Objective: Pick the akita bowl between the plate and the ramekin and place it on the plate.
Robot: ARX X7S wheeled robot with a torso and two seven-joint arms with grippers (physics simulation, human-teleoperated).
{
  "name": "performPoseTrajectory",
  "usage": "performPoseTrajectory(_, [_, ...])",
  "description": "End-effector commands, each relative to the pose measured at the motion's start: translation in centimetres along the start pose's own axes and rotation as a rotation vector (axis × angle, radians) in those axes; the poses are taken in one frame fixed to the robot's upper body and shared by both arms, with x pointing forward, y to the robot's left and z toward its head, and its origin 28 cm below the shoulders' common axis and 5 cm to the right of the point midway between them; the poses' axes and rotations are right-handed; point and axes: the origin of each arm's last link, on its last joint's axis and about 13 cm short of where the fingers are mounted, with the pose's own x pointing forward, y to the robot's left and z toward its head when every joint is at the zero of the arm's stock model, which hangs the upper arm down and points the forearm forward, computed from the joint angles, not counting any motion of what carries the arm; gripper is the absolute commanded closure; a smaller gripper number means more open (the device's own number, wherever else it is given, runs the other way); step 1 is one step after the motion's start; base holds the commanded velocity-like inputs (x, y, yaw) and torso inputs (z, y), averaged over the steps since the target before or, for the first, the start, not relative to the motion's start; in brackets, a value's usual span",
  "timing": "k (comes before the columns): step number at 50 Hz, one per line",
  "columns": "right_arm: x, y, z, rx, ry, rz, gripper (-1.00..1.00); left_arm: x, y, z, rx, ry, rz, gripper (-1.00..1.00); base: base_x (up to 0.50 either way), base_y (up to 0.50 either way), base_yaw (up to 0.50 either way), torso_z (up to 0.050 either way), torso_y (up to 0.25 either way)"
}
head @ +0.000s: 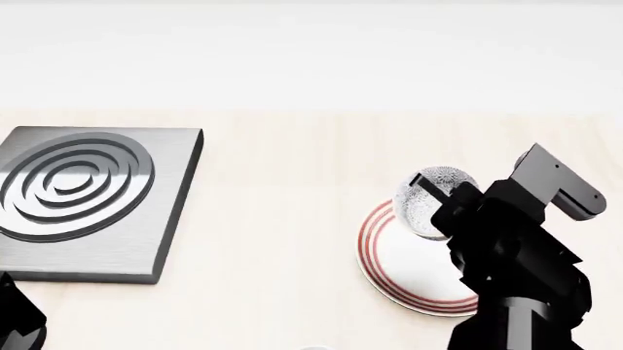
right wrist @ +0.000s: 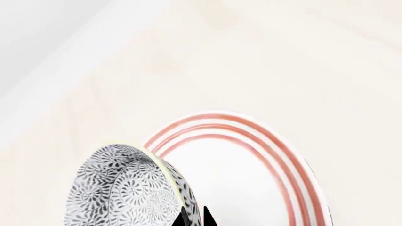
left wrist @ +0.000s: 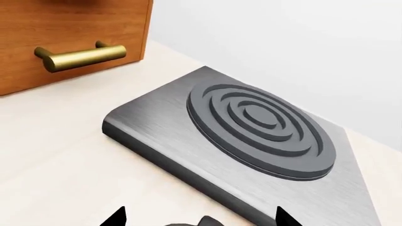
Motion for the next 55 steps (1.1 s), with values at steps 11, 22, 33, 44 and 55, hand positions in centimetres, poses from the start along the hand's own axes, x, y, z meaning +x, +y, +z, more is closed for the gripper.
performPoseTrajectory(11, [-0.3, 0.5, 0.3, 0.134, 0.059, -0.004, 1.00, 0.1, 0.0, -0.1, -0.001, 0.002, 0.001, -1.00, 0.00, 0.00, 0.00, 0.000, 0.001])
performPoseTrajectory(22, [-0.3, 0.2, 0.0, 0.157, 0.091, -0.029, 1.00, 0.2, 0.1, -0.1, -0.002, 0.002, 0.001, -1.00, 0.00, 0.00, 0.00, 0.000, 0.000])
performPoseTrajectory(33, [-0.1, -0.1, -0.5, 0.156, 0.114, -0.051, 1.00, -0.1, 0.0, 0.1, -0.003, 0.001, 0.002, -1.00, 0.00, 0.00, 0.00, 0.000, 0.000])
performPoseTrajectory(44, [0.2, -0.5, -1.2, 0.172, 0.124, -0.052, 1.00, 0.0, 0.0, 0.1, -0.004, 0.001, 0.002, -1.00, 0.00, 0.00, 0.00, 0.000, 0.001])
performPoseTrajectory(55, [0.4, -0.8, -1.4, 0.184, 0.124, -0.054, 1.00, -0.1, 0.0, 0.1, -0.004, 0.000, 0.003, -1.00, 0.00, 0.00, 0.00, 0.000, 0.000])
